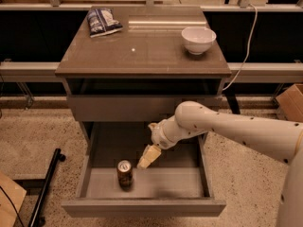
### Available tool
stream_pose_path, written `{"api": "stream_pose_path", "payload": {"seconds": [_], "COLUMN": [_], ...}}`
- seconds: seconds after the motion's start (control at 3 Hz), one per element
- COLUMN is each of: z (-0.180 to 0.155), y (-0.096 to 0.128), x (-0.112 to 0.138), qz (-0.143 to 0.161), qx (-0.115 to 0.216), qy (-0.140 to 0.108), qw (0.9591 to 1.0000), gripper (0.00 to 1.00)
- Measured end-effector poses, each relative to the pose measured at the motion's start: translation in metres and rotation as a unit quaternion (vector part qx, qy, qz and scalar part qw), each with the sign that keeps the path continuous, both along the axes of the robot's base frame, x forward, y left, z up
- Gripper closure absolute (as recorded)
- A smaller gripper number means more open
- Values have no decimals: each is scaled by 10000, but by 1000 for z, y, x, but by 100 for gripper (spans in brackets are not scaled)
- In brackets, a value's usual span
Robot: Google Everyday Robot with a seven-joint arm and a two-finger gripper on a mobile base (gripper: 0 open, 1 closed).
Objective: Pick orange can from middle drawer and place on counter
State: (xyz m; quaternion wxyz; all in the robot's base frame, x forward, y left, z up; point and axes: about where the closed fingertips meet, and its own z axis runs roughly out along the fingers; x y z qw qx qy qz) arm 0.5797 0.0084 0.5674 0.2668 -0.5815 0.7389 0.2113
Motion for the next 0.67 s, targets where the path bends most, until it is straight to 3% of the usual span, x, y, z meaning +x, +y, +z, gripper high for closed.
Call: {"api": "stream_pose_path", "payload": {"seconds": [0.67], "z": [-68], "y": [52], "x": [-3], "qz": [369], "qx": [319], "qy": [580], "qw": [9971], "gripper": [0]}}
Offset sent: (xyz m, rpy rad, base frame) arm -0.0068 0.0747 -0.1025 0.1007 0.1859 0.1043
